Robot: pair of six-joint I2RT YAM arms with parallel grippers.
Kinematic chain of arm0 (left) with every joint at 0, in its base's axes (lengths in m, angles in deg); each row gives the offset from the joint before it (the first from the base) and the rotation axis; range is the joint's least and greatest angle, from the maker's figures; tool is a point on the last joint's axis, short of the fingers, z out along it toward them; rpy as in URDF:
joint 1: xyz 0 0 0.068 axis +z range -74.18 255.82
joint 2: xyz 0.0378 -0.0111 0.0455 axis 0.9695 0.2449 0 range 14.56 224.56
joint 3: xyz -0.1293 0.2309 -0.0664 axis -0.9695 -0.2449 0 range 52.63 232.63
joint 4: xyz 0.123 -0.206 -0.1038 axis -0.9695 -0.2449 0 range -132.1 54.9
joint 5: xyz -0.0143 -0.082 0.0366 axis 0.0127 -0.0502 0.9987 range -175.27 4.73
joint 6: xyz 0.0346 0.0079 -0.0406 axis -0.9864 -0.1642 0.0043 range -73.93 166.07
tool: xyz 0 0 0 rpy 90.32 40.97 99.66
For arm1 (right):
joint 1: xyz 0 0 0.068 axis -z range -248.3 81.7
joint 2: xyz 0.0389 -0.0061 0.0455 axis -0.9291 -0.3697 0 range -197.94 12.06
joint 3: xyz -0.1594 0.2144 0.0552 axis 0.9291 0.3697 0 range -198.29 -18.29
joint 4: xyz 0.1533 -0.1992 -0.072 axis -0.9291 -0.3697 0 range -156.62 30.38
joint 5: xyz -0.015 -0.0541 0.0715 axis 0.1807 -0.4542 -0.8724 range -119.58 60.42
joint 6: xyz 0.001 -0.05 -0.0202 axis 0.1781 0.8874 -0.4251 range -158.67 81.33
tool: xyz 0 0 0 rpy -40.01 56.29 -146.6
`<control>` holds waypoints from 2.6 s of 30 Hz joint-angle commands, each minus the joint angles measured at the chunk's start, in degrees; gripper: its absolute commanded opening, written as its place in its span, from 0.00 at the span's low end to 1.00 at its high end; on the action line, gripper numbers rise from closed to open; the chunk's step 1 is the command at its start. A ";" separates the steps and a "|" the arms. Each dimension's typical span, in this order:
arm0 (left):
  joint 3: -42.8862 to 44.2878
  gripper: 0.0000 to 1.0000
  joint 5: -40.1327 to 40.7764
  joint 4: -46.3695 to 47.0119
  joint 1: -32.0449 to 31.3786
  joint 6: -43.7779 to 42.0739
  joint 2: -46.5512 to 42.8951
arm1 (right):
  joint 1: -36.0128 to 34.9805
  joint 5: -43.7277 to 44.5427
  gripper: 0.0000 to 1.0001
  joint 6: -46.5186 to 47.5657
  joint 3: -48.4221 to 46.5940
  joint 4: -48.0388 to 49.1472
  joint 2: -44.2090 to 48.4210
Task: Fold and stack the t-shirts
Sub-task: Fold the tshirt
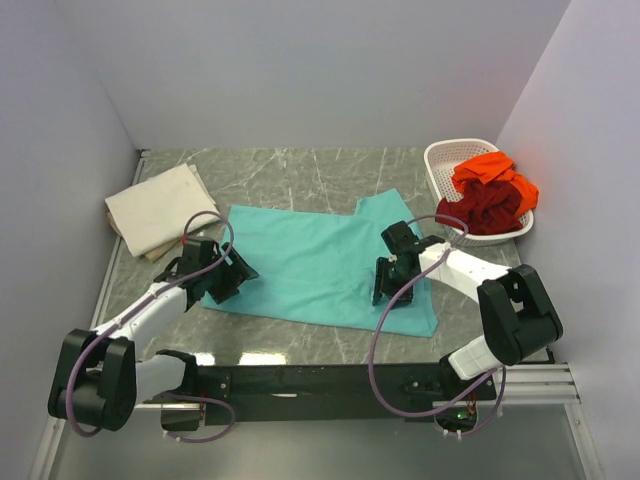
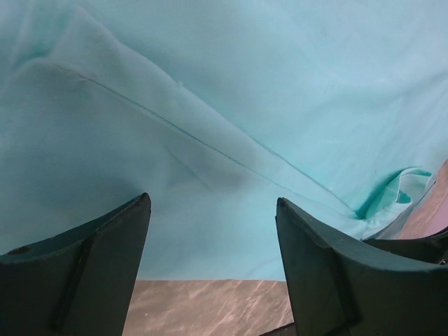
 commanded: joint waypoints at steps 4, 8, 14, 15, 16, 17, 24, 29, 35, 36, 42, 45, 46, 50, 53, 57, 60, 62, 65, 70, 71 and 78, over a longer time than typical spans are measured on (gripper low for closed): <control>9.74 0.78 1.71 -3.68 -0.60 -3.60 1.39 | -0.32 3.54 0.57 2.67 -10.63 -8.44 1.63; 11.16 0.78 -0.66 1.59 -0.69 -3.69 4.55 | -0.40 3.81 0.58 5.21 -16.88 -7.12 -3.20; 11.60 0.78 -1.19 7.57 -1.04 -5.09 10.88 | -0.32 1.79 0.57 5.74 -16.88 -1.32 -10.93; 11.25 0.79 -1.36 8.18 -1.13 -5.10 12.02 | -0.40 1.61 0.57 5.75 -16.53 -0.88 -12.25; 10.55 0.79 -1.62 8.97 -1.13 -5.01 12.64 | -0.40 1.61 0.57 5.83 -15.75 -0.10 -12.70; 10.20 0.79 -1.71 9.94 -1.13 -5.18 12.90 | -0.40 1.61 0.57 5.83 -15.22 0.26 -13.05; 4.32 0.80 1.88 8.63 -1.13 -4.13 11.16 | -0.41 2.31 0.56 4.87 -9.86 1.32 -12.00; -1.31 0.82 4.43 5.74 -1.13 -1.50 6.94 | -1.28 2.05 0.56 2.76 -3.18 1.84 -9.54; -5.18 0.82 7.33 -0.76 -1.13 1.84 -2.20 | -4.53 0.56 0.56 -0.23 4.11 2.99 -6.03; -5.71 0.82 8.47 -1.82 -1.13 2.37 -4.47 | -4.97 0.47 0.56 -0.67 4.73 3.07 -5.06; -8.35 0.83 9.27 -8.24 -1.13 7.12 -13.54 | -6.90 0.38 0.56 -2.69 7.37 1.76 -2.24; -8.44 0.83 10.06 -11.22 -1.13 7.74 -16.70 | -7.96 -0.23 0.56 -3.92 7.99 1.23 -0.67; -8.52 0.83 10.32 -11.76 -1.22 7.82 -17.41 | -8.14 -0.50 0.56 -4.44 8.34 1.23 -0.40; -8.09 0.83 10.06 -12.29 -1.31 8.79 -18.91 | -8.93 -0.76 0.56 -4.71 8.17 -0.08 0.74; -5.90 0.83 9.89 -13.08 -1.31 7.74 -18.47 | -9.02 0.38 0.57 -4.10 5.36 -3.51 3.89; 1.46 0.85 13.28 -15.45 -1.31 4.32 -16.37 | -7.79 6.26 0.61 -2.26 -2.54 -12.89 6.10; 7.37 0.87 15.51 -16.51 -1.31 1.06 -13.91 | -3.67 8.99 0.61 0.82 -9.15 -15.65 6.37; 10.18 0.88 16.39 -15.98 -1.31 -1.56 -11.72 | -0.51 8.99 0.62 3.63 -13.35 -15.82 5.93; 15.10 0.89 15.78 -13.19 -1.22 -6.56 -7.68 | 7.04 10.21 0.62 7.93 -19.76 -11.10 3.49; 19.07 0.88 12.09 -9.30 -1.04 -8.26 -2.04 | 10.58 13.38 0.59 12.42 -28.81 0.76 -7.05; 19.33 0.88 11.39 -9.04 -1.04 -8.43 -1.43 | 11.10 13.74 0.57 12.51 -30.84 1.23 -11.43; 19.69 0.89 11.38 -9.74 -0.69 -8.52 -1.94 | 12.69 13.56 0.50 13.74 -46.83 3.51 -26.66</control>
